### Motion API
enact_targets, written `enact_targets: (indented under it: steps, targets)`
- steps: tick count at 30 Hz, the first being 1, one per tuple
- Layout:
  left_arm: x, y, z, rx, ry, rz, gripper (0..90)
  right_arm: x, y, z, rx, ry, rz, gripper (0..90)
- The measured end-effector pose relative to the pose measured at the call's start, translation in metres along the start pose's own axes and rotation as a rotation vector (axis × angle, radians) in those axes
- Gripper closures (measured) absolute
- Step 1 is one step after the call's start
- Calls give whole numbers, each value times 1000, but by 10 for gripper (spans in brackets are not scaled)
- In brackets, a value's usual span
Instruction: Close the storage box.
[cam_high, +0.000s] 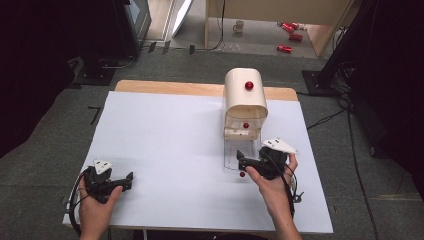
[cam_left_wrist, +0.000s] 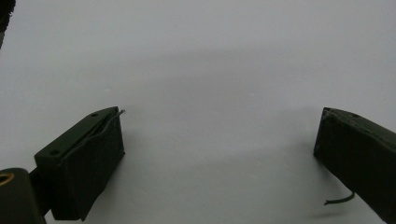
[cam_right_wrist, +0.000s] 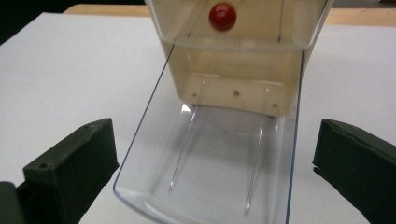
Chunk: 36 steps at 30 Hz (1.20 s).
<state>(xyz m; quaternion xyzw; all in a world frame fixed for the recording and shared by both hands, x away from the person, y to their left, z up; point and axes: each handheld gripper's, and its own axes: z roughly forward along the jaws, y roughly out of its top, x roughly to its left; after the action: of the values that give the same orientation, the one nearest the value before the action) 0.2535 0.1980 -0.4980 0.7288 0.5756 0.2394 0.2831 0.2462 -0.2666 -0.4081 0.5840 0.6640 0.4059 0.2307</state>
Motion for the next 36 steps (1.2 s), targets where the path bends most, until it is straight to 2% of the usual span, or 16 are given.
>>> enact_targets:
  steps: [6,13,14,15,21,24,26,30,33,34,35,36]
  targets:
    - [0,0,0,0,0,0,14,1,-32,-14,12,-5,12,0]
    - [0,0,0,0,1,0,15,0,-68,-20,42,-15,39,0]
    - [0,0,0,0,1,0,15,0,-68,-20,42,-15,39,0]
    - [0,0,0,0,0,0,14,2,-78,-20,49,-13,43,0]
    - [0,0,0,0,0,0,14,9,-98,-16,79,-19,36,0]
    - [0,0,0,0,0,0,15,11,-104,-11,97,-28,38,0]
    - [0,0,0,0,0,1,15,13,-106,-7,96,-33,34,34]
    - [0,0,0,0,0,0,15,16,-105,1,81,-40,28,159]
    - [0,0,0,1,0,0,15,18,-104,6,70,-47,33,291]
    - [0,0,0,1,0,0,15,18,-104,6,70,-47,33,291]
    - [0,0,0,0,0,0,15,17,-104,11,66,-69,47,400]
    - [0,0,0,0,0,0,15,17,-104,12,66,-68,54,453]
